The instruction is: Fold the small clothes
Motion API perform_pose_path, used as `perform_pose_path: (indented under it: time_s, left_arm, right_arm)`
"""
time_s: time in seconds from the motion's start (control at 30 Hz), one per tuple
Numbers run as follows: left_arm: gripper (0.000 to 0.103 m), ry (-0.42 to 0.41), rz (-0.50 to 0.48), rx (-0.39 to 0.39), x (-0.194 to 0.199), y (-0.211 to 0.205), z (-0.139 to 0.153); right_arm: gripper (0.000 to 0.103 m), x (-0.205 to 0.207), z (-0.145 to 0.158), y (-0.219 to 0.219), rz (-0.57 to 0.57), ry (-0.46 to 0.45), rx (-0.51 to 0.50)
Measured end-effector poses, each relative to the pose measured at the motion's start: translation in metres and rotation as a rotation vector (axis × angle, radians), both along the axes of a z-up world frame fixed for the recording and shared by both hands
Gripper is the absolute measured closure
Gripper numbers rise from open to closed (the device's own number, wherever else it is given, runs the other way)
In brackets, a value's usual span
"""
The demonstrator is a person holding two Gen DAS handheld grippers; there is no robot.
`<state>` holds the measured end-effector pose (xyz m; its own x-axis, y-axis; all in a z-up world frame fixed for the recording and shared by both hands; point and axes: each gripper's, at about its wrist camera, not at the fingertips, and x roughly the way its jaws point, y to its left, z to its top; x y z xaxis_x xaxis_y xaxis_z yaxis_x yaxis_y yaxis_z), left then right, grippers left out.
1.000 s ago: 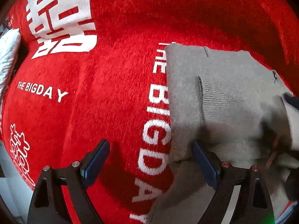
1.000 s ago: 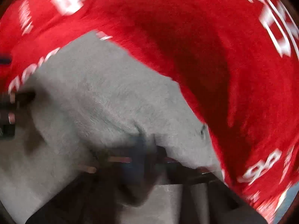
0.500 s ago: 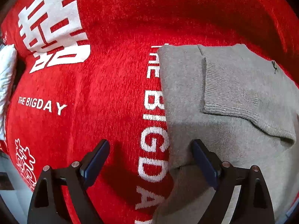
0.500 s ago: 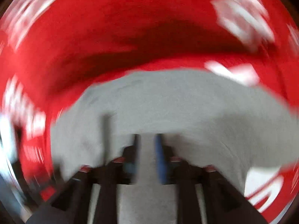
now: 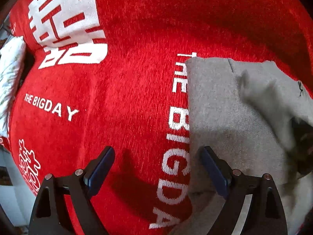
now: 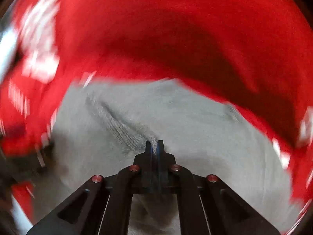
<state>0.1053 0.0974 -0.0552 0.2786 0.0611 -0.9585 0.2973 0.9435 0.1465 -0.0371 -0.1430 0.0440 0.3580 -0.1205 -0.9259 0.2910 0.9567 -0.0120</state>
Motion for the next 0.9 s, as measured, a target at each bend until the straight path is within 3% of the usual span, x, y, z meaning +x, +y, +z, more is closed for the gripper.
perform_pose_path:
  time_s: [0.13, 0.23, 0.3, 0.4, 0.43, 0.5, 0.53, 0.57, 0.73, 0.83, 0.9]
  left_arm:
    - [0.012, -0.03, -0.041, 0.032, -0.004, -0.006, 0.001]
    - [0.012, -0.03, -0.056, 0.029, -0.004, -0.006, 0.002]
    - [0.012, -0.034, -0.068, 0.025, -0.005, -0.006, 0.001]
    - [0.012, -0.015, -0.075, 0.011, -0.002, -0.005, 0.002]
    - [0.012, 0.002, -0.075, 0.004, 0.0, -0.005, 0.003]
    - [0.012, 0.057, -0.076, -0.044, 0.01, -0.002, 0.006]
    - [0.012, 0.073, -0.073, -0.088, 0.017, 0.0, 0.01]
    - [0.012, 0.079, -0.067, -0.122, 0.025, 0.002, 0.014]
    - [0.012, 0.132, -0.07, -0.185, 0.073, -0.006, 0.012]
    - [0.012, 0.198, -0.095, -0.229, 0.088, -0.021, -0.002]
    - [0.012, 0.248, -0.118, -0.253, 0.093, -0.031, -0.013]
  right_arm:
    - [0.099, -0.063, 0.03, -0.092, -0.428, -0.143, 0.202]
    - [0.099, -0.121, 0.031, -0.148, -0.708, -0.194, 0.318]
    - [0.098, -0.155, 0.024, -0.181, -0.861, -0.197, 0.387]
    - [0.093, -0.192, 0.016, -0.198, -0.965, -0.171, 0.533]
    - [0.09, -0.197, 0.018, -0.198, -0.961, -0.179, 0.576]
    - [0.058, -0.2, 0.021, -0.185, -0.909, -0.2, 0.67]
    - [0.028, -0.195, 0.025, -0.171, -0.867, -0.198, 0.707]
    - [0.023, -0.186, 0.025, -0.155, -0.833, -0.196, 0.731]
    - [0.023, -0.132, 0.016, -0.075, -0.61, -0.092, 0.94]
    - [0.023, -0.105, -0.003, -0.035, -0.581, -0.064, 1.053]
    - [0.024, -0.105, -0.017, -0.019, -0.619, -0.016, 1.08]
